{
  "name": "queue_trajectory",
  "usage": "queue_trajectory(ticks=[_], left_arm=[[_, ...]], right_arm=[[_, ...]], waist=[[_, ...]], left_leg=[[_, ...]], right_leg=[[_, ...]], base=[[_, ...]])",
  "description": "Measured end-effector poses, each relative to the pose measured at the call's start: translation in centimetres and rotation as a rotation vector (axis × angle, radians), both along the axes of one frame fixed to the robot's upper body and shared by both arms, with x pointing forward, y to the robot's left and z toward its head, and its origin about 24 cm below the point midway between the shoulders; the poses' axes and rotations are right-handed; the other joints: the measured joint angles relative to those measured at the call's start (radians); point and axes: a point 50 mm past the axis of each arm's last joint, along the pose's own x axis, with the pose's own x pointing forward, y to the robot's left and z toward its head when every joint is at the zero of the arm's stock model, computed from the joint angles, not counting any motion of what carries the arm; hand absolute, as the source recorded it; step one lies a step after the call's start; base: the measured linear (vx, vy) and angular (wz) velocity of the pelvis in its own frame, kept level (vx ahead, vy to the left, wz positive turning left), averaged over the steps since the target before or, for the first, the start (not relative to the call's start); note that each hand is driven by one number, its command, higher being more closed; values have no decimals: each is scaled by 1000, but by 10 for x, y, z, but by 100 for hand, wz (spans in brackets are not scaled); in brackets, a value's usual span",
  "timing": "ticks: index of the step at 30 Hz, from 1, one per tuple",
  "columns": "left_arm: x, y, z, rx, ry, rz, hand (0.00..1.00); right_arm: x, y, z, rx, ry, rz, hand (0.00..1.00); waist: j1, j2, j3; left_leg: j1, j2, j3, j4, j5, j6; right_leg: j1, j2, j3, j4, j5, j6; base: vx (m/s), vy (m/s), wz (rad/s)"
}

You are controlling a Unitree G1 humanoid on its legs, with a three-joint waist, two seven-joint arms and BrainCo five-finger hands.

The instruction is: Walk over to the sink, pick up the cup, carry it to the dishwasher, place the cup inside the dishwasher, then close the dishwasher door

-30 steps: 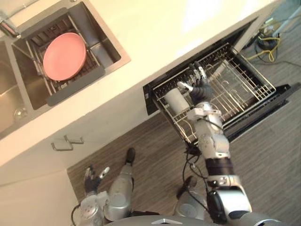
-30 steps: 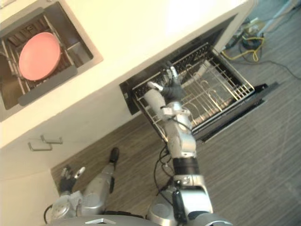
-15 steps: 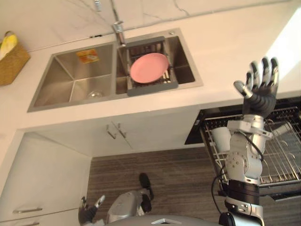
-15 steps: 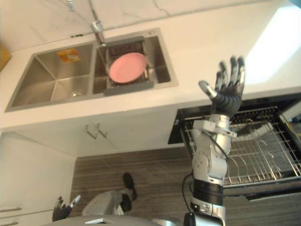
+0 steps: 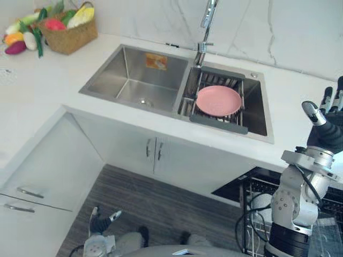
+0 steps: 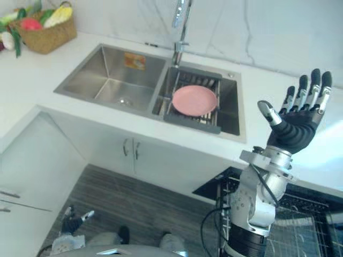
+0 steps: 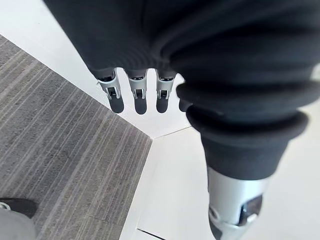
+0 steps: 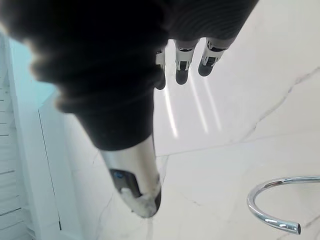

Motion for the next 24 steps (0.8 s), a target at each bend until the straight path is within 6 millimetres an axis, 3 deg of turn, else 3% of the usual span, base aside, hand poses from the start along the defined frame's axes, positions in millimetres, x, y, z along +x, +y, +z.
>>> queue_trajectory(ticks=[1,5,14,15,17,18,20,24], left_arm=[[-5,-3,-2,-13,11,2,0],[-10,-5,-3,-24,24,2,0],[-13,-1,-3,-25,32,-70,0],[-12,0,-3,-23,28,-82,0],[-9,0,-1,-36,11,-107,0],[-5,-4,-1,-57,-7,-135,0],[1,-11,1,-83,-31,-190,0],[-1,-22,-1,-164,-31,-266,0]], right_arm=[[3,-1,-3,5,17,-4,0],[2,-2,-5,-7,32,-30,0],[5,-1,-10,-54,113,-74,0],[6,-2,-11,-52,129,-71,0],[10,-3,-17,-46,168,-61,0],[11,-5,-19,-48,190,-54,0],[12,-5,-20,-48,204,-48,0],[17,-5,-27,-32,240,-37,0]], waist=[[7,18,-18],[-1,28,-27],[-3,-24,-79],[-2,-27,-81],[-1,-28,-80],[-5,-7,-67],[-6,9,-52],[3,24,-42]], left_leg=[[2,12,4,-13,-1,-8],[44,36,9,-95,35,-34],[127,39,32,-279,121,-39],[127,38,36,-267,116,-34],[72,36,42,-123,43,-31],[11,47,41,41,-30,-42],[-24,57,53,135,-49,-62],[14,57,61,56,-39,-28]], right_leg=[[9,16,9,-41,12,-6],[44,44,10,-108,44,-25],[43,53,36,-123,53,-26],[46,52,43,-123,53,-26],[53,51,53,-114,49,-23],[66,54,46,-102,40,-20],[77,53,46,-94,38,-21],[72,59,71,-112,45,-33]], base=[[90,-112,-7],[19,-113,-13],[-5,-22,-4],[-2,26,-17],[-17,29,-9],[-33,31,6],[-71,31,3],[-98,3,-9]])
